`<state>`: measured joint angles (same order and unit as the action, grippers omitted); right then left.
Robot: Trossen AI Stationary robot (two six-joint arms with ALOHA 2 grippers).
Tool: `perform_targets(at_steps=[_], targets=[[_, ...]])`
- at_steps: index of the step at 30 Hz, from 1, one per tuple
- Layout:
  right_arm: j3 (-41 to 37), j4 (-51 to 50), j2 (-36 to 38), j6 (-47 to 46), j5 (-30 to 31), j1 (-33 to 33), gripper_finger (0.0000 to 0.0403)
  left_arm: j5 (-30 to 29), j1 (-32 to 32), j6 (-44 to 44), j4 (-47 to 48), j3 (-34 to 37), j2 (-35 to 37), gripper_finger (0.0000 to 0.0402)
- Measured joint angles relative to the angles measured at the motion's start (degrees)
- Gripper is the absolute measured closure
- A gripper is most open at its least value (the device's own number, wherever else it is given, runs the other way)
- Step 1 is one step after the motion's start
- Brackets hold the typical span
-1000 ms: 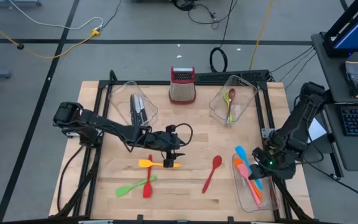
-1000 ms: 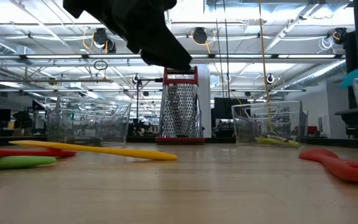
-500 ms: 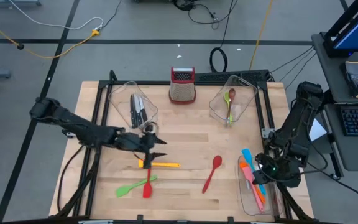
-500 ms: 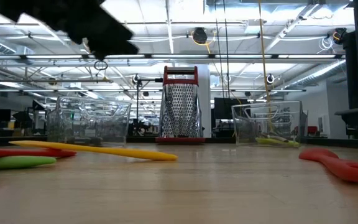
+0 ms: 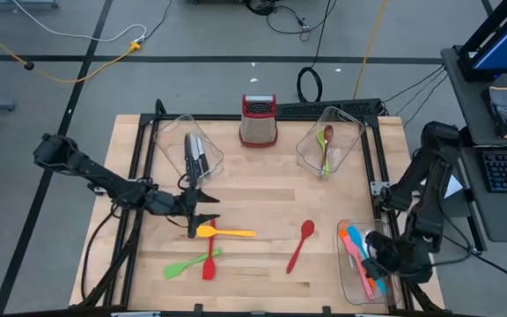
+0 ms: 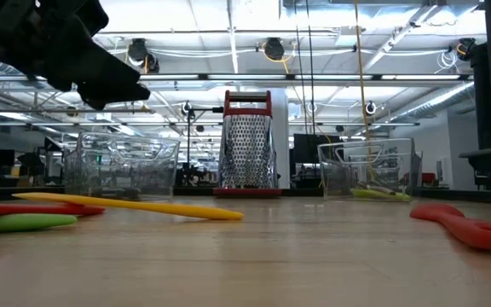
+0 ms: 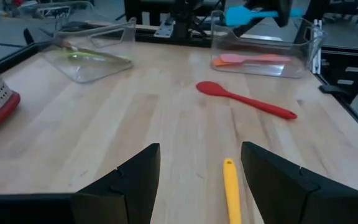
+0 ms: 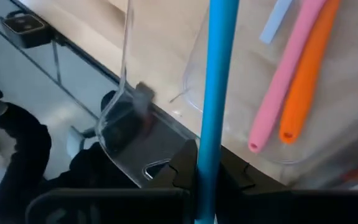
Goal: Pick & Place Kitchen Items
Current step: Put the blue spatula into the bottom right transparent bin
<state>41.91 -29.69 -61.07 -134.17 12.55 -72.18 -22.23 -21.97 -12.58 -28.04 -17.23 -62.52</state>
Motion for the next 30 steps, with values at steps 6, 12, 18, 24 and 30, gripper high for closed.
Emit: perform_targets(at_steps=[6, 12, 18, 24, 30], targets=[[0.1, 0.2, -4.2, 0.3, -1.0, 0.8, 0.0388, -0.4, -1.6, -0.3, -0.7, 0.1, 0.0, 0.0172], [0.0, -3.2, -7.5, -0.2, -7.1, 4.7, 0.0386, -0.4, -3.7, -1.4, -1.0, 0.1, 0.0, 0.0172], [0.0, -4.9, -10.1, 0.2, -12.8, 7.6, 0.0371, -0.4, -6.0, -1.5, -1.0, 0.1, 0.0, 0.0172], [-0.1, -6.2, -10.4, 1.4, -12.4, 7.7, 0.0366, -1.3, -6.8, -1.5, -1.0, 0.1, 0.0, 0.0172], [-0.2, -6.6, -10.4, 3.9, -11.9, 7.7, 0.0362, -1.3, -6.8, -1.5, -1.0, 0.1, 0.0, 0.0172]])
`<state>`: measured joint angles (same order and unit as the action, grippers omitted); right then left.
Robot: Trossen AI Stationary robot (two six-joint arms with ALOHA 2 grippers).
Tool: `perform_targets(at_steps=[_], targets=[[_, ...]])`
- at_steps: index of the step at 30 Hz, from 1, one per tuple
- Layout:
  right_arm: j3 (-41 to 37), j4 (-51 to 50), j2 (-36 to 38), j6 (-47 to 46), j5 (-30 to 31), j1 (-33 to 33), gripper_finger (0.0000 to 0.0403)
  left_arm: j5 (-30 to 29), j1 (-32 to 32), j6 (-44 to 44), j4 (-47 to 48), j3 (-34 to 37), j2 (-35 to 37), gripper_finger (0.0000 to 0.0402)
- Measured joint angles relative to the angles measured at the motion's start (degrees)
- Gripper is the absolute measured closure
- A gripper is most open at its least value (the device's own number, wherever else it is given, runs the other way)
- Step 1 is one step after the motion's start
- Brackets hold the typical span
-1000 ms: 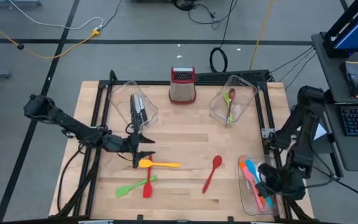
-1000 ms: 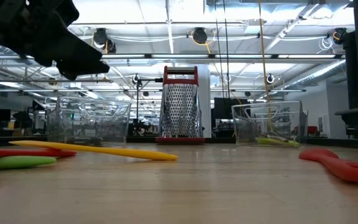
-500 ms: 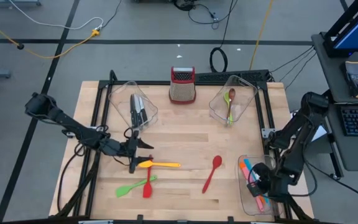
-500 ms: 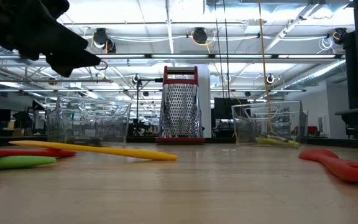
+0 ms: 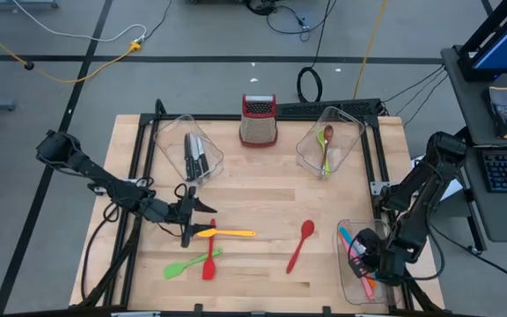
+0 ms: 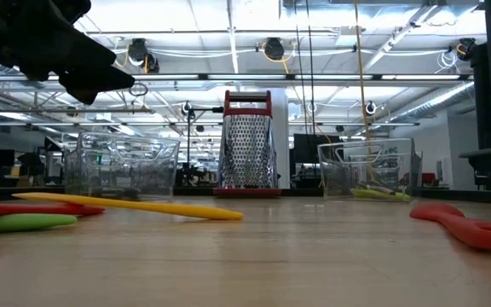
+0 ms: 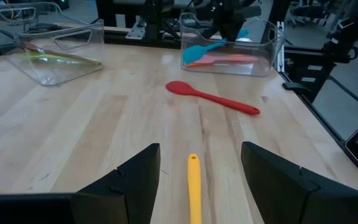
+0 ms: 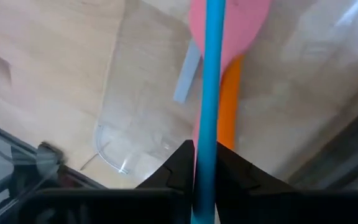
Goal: Pick & Place Kitchen Items
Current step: Put the blue spatula into the bottom right transparent bin, then put the yellow spatula into the bottom right transparent bin
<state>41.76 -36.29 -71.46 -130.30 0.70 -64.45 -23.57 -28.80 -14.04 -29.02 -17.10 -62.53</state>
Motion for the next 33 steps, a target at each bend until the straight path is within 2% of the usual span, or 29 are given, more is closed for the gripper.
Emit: perform_targets(at_steps=[5, 11, 14, 17, 22, 30, 33], targets=[[0.0, -1.1, 0.0, 2.4, 5.0, 0.1, 0.0337, 0.0, 0.0, 0.0, 0.0, 0.0, 0.0, 0.0172], [0.0, -4.8, 0.1, 4.6, 5.1, 1.3, 0.0285, 0.0, 0.0, 0.1, 0.1, 0.0, 0.0, 0.0172], [0.0, -4.8, 1.4, 7.5, 0.3, 2.1, 0.0264, 0.0, 0.0, 0.1, 0.1, 0.0, 0.0, 0.0172], [0.0, -4.8, 3.5, 6.3, -3.7, 2.2, 0.0259, 0.0, 0.0, 0.1, 0.1, 0.0, 0.0, 0.0172], [0.0, -4.8, 7.4, 7.2, -3.0, 1.7, 0.0283, 0.0, 0.0, 0.1, 0.1, 0.0, 0.0, 0.0172], [0.0, -4.7, 14.1, 17.3, 7.3, 0.9, 0.0387, 0.0, 0.0, -0.4, 0.0, 0.0, 0.0, 0.0172], [0.0, -4.0, 17.0, 23.6, 11.2, 1.0, 0.0395, 0.0, 0.0, -1.6, -0.8, 0.0, 0.0, 0.0172]])
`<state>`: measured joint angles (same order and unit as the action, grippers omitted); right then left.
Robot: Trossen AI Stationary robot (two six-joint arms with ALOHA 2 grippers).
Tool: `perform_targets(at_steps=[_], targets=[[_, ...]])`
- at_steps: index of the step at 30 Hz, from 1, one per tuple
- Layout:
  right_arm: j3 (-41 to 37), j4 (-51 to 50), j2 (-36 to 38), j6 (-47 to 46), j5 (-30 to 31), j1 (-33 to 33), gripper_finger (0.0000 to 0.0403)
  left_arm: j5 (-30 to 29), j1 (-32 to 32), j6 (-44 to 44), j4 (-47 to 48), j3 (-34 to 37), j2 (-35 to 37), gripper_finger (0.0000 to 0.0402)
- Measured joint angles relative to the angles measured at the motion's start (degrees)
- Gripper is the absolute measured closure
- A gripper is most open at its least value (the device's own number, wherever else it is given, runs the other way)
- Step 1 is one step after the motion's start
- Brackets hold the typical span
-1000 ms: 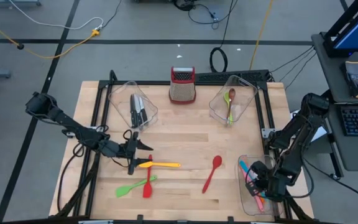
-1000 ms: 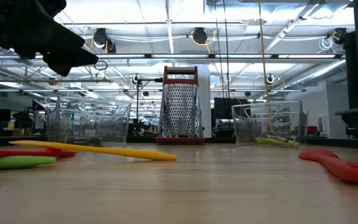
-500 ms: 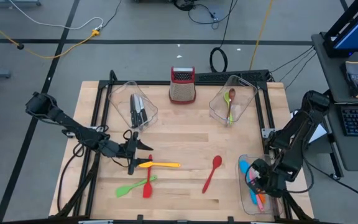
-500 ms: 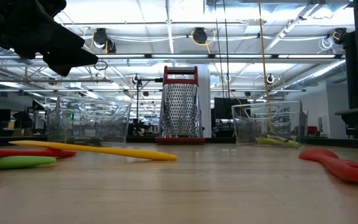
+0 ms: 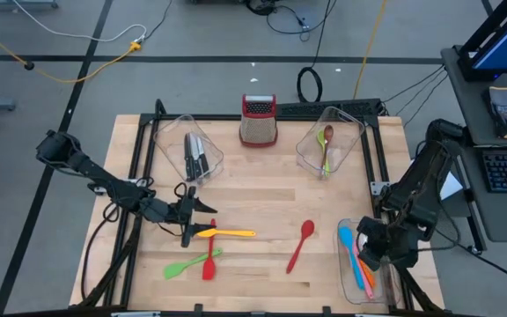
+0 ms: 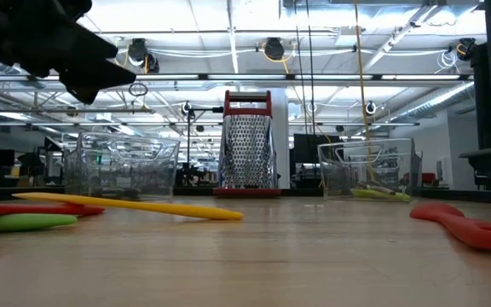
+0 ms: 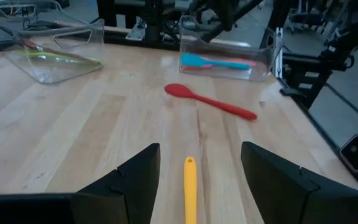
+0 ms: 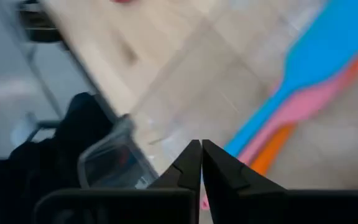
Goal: Pick & Place Kitchen Items
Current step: Put the yellow spatula into the bottom right transparent bin
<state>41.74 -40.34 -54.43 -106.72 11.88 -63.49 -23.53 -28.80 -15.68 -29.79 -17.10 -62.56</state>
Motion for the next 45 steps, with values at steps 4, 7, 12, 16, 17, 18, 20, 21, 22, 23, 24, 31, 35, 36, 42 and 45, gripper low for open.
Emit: perform_targets(at_steps=[4, 7, 12, 16, 17, 18, 20, 21, 22, 23, 24, 31, 35, 36, 42, 45], targets=[[0.0, 2.9, 3.8, 9.5, 3.4, 0.0, 0.039, 0.0, 0.0, 0.1, -2.2, 0.0, 0.0, 0.0172], [0.0, 6.4, 6.3, 19.3, 7.5, 0.0, 0.0398, 0.0, 0.0, 0.3, -3.6, 0.0, 0.0, 0.0172], [0.0, 15.2, 9.2, 39.8, 16.5, 0.0, 0.0399, 0.0, 0.0, 0.0, -5.9, 0.0, 0.0, 0.0172], [0.0, 21.1, 10.1, 55.3, 23.5, 0.0, 0.0402, -0.5, 0.0, -1.6, -8.3, 0.0, 0.0, 0.0172], [0.0, 22.1, 10.1, 58.6, 25.4, 0.0, 0.0402, -1.2, 0.0, -2.9, -8.6, 0.0, 0.0, 0.0172], [0.0, 22.9, 10.2, 61.2, 27.7, 0.0, 0.0401, -2.0, 0.0, -4.4, -8.7, 0.0, 0.0, 0.0172], [0.0, 23.4, 10.1, 65.5, 32.6, 0.0, 0.0399, -3.6, 0.0, -7.1, -8.3, -0.3, 0.0, 0.0172], [0.0, 23.3, 10.1, 67.4, 35.0, 0.0, 0.0399, -4.3, 0.0, -8.0, -7.5, -1.0, 0.0, 0.0172], [0.0, 23.3, 10.1, 69.3, 37.1, 0.1, 0.0399, -4.9, 0.0, -8.5, -6.2, -1.9, -0.1, 0.0172], [0.0, 23.3, 10.1, 71.3, 39.0, 0.3, 0.0399, -5.2, 0.0, -8.7, -4.3, -2.9, -0.2, 0.0172], [0.0, 23.3, 10.1, 73.1, 40.4, 0.6, 0.0399, -5.6, 0.0, -8.9, -2.0, -4.2, -0.4, 0.0172], [0.0, 23.3, 10.1, 79.5, 42.0, 3.3, 0.0398, -9.6, -0.2, -10.7, 19.6, -17.0, -6.8, 0.0172], [0.0, 23.3, 10.1, 80.6, 41.9, 4.0, 0.0399, -11.5, -0.2, -12.0, 29.6, -22.9, -12.7, 0.0172], [0.0, 23.3, 10.1, 81.1, 41.9, 4.2, 0.0398, -11.6, -0.2, -11.9, 30.9, -23.8, -14.0, 0.0172], [0.0, 23.3, 10.1, 85.2, 42.0, 4.3, 0.0401, -8.9, -0.2, -10.7, 31.3, -26.4, -21.0, 0.0172], [0.0, 23.3, 10.1, 86.8, 42.1, 4.3, 0.0401, -4.9, -0.2, -9.9, 31.3, -27.3, -23.9, 0.0172]])
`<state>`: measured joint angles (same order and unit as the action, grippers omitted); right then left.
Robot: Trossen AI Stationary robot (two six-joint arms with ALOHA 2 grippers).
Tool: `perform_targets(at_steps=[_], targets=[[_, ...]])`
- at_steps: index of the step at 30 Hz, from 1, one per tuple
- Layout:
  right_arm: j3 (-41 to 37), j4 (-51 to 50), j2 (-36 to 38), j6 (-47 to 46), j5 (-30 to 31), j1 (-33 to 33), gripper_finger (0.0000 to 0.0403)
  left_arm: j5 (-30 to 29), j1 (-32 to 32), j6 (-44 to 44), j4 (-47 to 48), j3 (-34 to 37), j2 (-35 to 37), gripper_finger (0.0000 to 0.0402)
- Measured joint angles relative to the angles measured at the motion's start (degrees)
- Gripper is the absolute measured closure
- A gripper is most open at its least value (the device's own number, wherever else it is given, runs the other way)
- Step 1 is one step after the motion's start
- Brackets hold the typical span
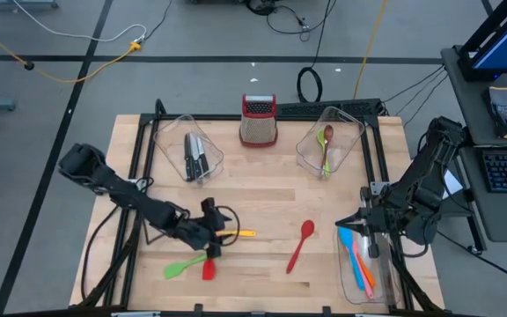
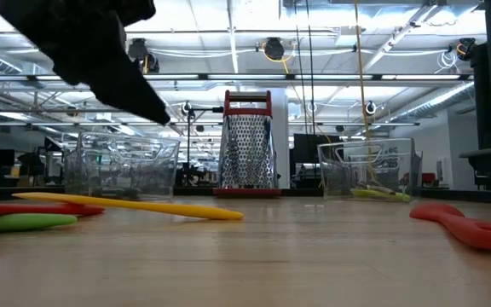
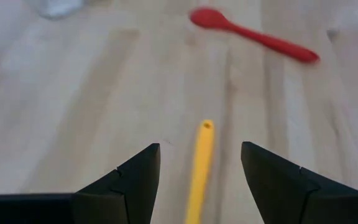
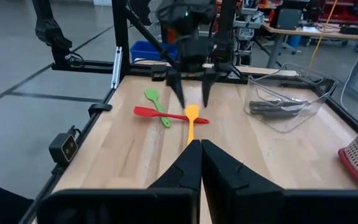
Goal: Pick & Place Kitchen Items
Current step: Put the yellow spatula into the bottom right transparent bin
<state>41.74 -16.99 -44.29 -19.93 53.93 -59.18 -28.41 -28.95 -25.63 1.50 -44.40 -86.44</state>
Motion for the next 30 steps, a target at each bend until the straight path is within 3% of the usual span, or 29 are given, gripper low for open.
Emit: perform_targets(at_steps=[7, 14, 30], targets=[[0.0, 0.0, 0.0, 2.7, 0.2, 0.0, 0.0401, 8.6, 0.0, 2.0, 1.2, -2.4, -5.6, 0.0172], [0.0, 0.0, 0.0, 2.8, 0.2, 0.0, 0.0401, 10.9, 0.8, 2.6, 12.6, -7.3, -7.7, 0.0172], [0.0, 0.0, 0.0, 2.8, 0.1, 0.0, 0.0399, 18.6, 6.9, 1.7, 19.4, -7.9, -8.1, 0.0172]])
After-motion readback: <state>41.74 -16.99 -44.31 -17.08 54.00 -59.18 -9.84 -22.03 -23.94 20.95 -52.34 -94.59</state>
